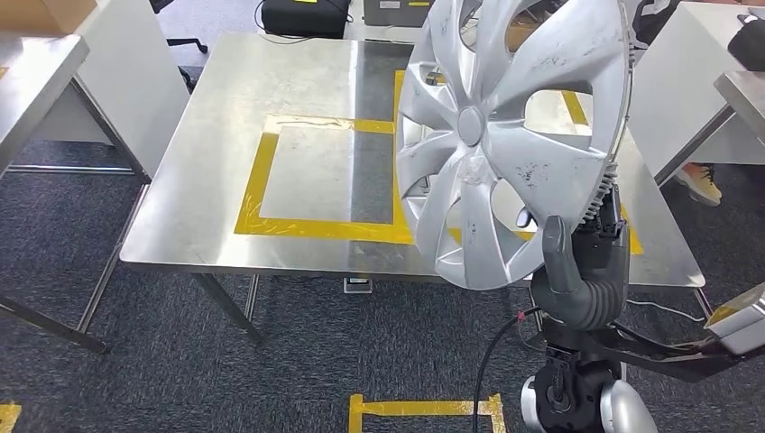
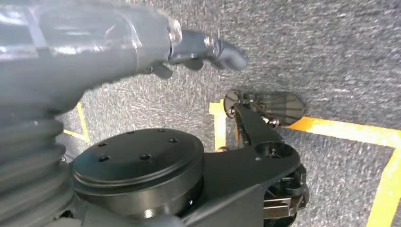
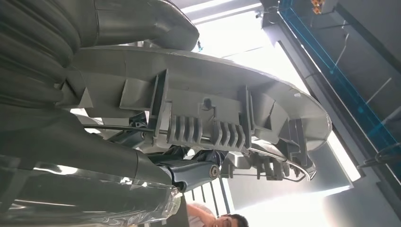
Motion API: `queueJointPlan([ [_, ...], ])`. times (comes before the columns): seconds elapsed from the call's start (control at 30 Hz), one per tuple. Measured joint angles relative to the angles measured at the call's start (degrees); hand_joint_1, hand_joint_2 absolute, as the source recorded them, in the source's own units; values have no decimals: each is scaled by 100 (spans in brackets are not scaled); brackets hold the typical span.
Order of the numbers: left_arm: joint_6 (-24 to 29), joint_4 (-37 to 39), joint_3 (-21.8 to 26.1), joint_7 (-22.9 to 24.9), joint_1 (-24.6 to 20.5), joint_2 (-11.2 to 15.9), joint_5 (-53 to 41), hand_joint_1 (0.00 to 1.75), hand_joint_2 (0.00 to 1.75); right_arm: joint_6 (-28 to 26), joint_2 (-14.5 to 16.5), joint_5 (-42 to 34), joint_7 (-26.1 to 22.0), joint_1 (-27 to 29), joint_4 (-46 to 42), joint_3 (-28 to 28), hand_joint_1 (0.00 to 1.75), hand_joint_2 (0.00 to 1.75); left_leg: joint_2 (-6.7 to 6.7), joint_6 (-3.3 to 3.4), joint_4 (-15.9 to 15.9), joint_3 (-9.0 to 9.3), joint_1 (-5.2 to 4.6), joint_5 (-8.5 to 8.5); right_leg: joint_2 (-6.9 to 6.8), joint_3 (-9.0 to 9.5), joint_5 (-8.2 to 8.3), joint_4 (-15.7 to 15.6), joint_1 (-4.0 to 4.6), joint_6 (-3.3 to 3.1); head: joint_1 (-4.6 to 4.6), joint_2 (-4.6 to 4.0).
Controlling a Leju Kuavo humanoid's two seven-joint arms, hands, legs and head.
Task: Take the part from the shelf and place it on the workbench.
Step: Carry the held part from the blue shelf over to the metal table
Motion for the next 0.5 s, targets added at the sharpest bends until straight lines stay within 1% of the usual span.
queueJointPlan([
  [0.03,6,1,0,5,0,8,7,0,175,8,2,-33,-21,9,6,-8,175,175,-7,9,-1,66,-22,-50,1,-96,48,0,17,-39,31,0],
  [0.07,10,1,0,17,-1,18,13,0,175,15,3,-66,-43,20,12,-15,175,175,-15,14,-5,146,-49,-103,2,-93,246,-206,49,-104,56,0],
  [0.1,13,1,0,36,-1,26,18,0,175,28,4,-96,-68,30,17,-26,175,175,-22,18,-14,220,-72,-157,3,-25,548,-548,97,-194,83,0],
  [0.13,14,1,0,62,-4,30,21,0,175,45,5,-124,-99,42,23,-41,175,175,-28,16,-28,294,-92,-203,2,50,787,-858,146,-294,85,0],
  [0.17,16,1,0,86,-6,34,22,0,175,67,7,-144,-127,52,30,-55,175,175,-33,7,-55,346,-98,-239,7,110,914,-1102,193,-388,77,0],
  [0.2,18,1,0,109,-7,35,23,0,175,91,8,-157,-153,60,34,-67,175,175,-33,-9,-92,374,-91,-261,11,167,966,-1269,230,-472,79,0],
  [0.23,20,0,0,129,-7,34,23,0,175,108,9,-166,-174,75,39,-77,175,175,-31,-40,-103,413,-85,-246,16,208,940,-1345,249,-521,78,0],
  [0.27,21,-1,0,140,-4,37,23,0,175,122,9,-174,-185,89,42,-84,175,175,-28,-77,-112,447,-77,-220,23,287,944,-1447,252,-551,100,0],
  [0.3,23,-1,0,147,-3,42,23,0,175,130,13,-180,-194,104,42,-91,175,175,-30,-111,-91,483,-78,-210,16,396,1006,-1566,240,-549,120,0],
  [0.33,26,-1,0,147,-5,46,22,0,175,134,19,-189,-203,116,46,-97,175,175,-39,-142,-20,498,-82,-214,9,489,1033,-1649,223,-534,114,0],
  [0.37,28,-1,0,140,-13,57,21,0,175,140,27,-197,-213,119,50,-101,175,175,-53,-163,107,444,-81,-280,0,579,1038,-1715,202,-519,93,0],
  [0.4,31,-1,0,133,-21,70,20,0,175,146,38,-201,-223,119,53,-108,175,175,-68,-180,334,308,-77,-404,-8,637,1035,-1755,189,-499,61,0],
  [0.47,37,-1,0,122,-27,97,16,0,175,156,55,-205,-236,129,60,-128,175,175,-79,-219,933,-131,-57,-683,-6,698,974,-1768,179,-483,-11,0],
  [0.5,41,0,0,122,-23,111,15,0,175,158,62,-207,-238,145,65,-135,175,175,-79,-245,1138,-333,-45,-733,-3,727,932,-1759,171,-465,-40,0],
])
